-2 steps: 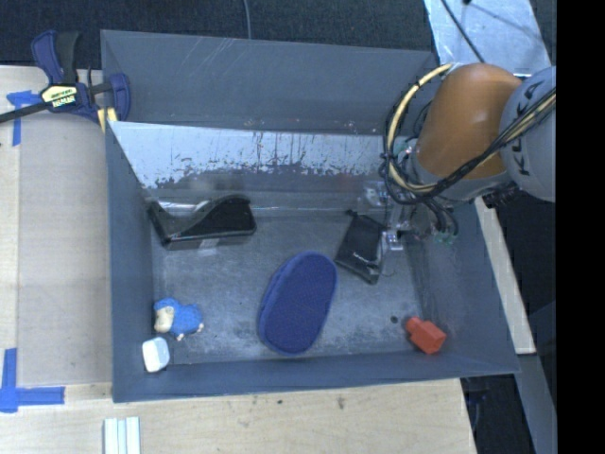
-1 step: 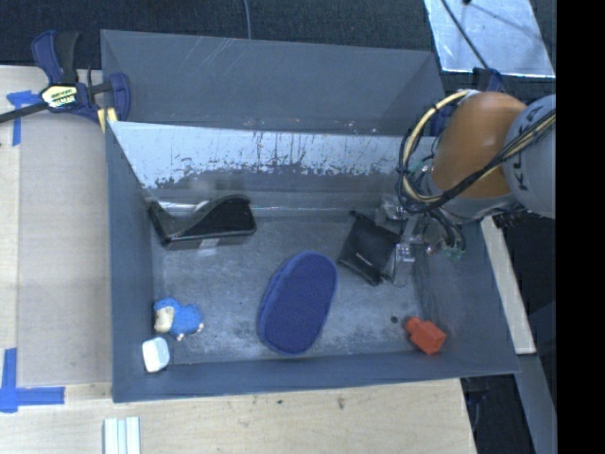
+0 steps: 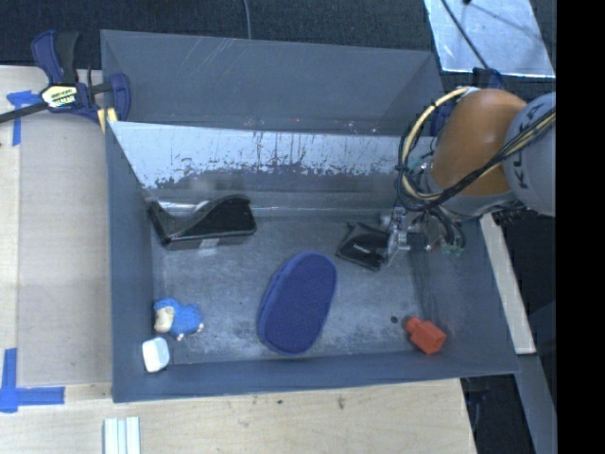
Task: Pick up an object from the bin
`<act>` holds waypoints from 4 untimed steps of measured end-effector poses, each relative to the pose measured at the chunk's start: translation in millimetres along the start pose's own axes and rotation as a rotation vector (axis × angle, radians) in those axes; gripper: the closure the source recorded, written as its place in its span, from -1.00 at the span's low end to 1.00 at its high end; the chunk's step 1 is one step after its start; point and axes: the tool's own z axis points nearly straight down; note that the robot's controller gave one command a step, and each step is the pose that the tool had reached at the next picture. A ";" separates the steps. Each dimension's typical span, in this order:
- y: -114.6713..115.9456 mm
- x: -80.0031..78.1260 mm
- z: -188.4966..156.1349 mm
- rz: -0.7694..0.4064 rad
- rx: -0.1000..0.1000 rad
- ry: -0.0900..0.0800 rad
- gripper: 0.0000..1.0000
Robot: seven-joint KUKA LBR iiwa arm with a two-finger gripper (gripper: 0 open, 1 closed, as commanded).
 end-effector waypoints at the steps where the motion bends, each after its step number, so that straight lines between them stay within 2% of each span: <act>1: -37.0 63.3 0.5 -0.608 -0.001 0.002 1.00; 2: -12.2 56.2 -115.5 -0.611 0.003 -0.008 1.00; 3: 23.9 26.0 -105.4 -0.505 -0.003 -0.003 1.00; 4: -4.6 14.2 -180.1 -0.517 0.003 -0.009 1.00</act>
Offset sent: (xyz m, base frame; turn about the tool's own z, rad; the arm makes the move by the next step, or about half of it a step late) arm -0.0663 -0.0304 -0.0015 -0.6107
